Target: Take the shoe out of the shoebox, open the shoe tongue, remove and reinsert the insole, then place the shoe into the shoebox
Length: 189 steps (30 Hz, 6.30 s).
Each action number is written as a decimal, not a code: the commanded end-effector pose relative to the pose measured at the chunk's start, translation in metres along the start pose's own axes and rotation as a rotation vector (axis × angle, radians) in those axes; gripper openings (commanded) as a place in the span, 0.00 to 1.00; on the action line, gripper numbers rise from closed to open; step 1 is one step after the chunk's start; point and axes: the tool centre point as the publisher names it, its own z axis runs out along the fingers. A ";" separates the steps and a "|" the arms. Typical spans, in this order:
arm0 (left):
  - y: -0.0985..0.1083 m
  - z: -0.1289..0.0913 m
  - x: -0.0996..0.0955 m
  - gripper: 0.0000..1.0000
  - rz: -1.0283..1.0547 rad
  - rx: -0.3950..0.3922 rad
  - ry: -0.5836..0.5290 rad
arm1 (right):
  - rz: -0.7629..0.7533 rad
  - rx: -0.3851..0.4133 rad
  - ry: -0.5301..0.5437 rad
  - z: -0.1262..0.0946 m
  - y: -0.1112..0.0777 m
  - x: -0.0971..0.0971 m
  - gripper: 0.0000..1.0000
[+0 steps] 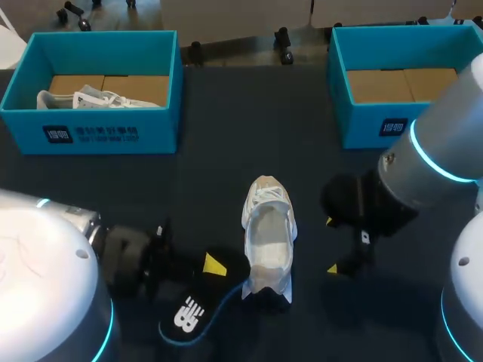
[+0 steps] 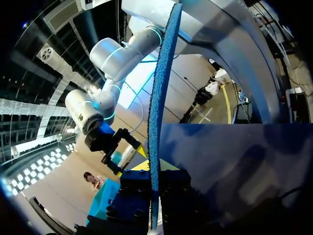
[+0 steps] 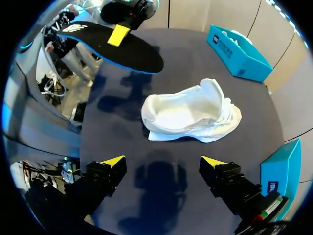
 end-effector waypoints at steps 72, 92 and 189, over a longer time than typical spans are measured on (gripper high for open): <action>0.035 0.043 0.013 0.00 -0.114 -0.034 -0.093 | 0.027 0.050 0.032 0.090 0.018 0.003 1.00; 0.064 0.040 0.005 0.00 -0.152 -0.094 -0.124 | 0.027 0.050 0.032 0.090 0.018 0.003 1.00; 0.034 0.074 -0.004 0.00 -0.138 0.021 -0.067 | 0.027 0.050 0.032 0.090 0.018 0.003 1.00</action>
